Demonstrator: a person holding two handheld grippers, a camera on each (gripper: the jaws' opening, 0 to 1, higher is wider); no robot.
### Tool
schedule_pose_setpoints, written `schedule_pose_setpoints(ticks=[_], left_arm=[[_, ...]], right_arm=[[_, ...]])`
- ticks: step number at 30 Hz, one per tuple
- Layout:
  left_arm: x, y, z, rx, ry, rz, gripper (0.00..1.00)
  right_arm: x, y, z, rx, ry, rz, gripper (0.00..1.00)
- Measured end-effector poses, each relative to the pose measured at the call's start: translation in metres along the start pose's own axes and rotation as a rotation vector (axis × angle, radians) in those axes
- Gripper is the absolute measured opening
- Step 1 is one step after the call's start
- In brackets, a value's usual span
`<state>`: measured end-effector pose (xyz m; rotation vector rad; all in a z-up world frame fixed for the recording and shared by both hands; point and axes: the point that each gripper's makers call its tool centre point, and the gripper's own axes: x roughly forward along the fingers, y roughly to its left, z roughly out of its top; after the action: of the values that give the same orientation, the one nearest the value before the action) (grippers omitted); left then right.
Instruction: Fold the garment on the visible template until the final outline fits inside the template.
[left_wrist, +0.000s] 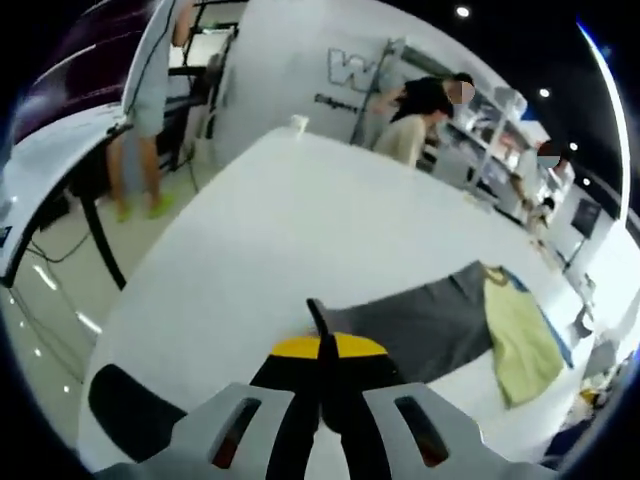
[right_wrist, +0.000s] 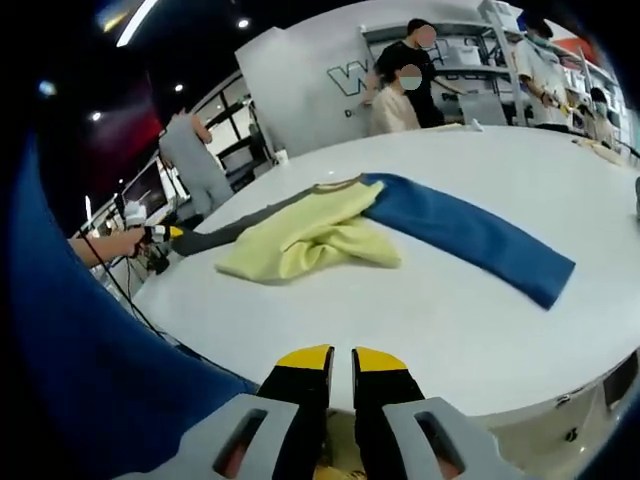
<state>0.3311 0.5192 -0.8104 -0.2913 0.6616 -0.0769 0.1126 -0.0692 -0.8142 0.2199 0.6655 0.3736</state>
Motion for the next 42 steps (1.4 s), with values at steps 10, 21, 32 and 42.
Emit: schedule_pose_setpoints(ticks=[10,21,32,42], left_arm=[[0.001,0.017,-0.009,0.017,0.021,0.027,0.02],[-0.001,0.026,-0.012,0.039,0.024,0.043,0.09],[-0.024,0.019,-0.012,0.071,0.003,0.057,0.16],[-0.052,-0.046,-0.019,0.216,-0.014,-0.014,0.19]], right_arm=[[0.004,0.001,-0.002,-0.003,0.008,0.000,0.04],[0.010,0.016,0.003,-0.019,0.018,0.014,0.04],[0.015,0.017,0.009,-0.033,0.016,0.045,0.04],[0.025,0.021,0.013,-0.043,0.003,0.101,0.05]])
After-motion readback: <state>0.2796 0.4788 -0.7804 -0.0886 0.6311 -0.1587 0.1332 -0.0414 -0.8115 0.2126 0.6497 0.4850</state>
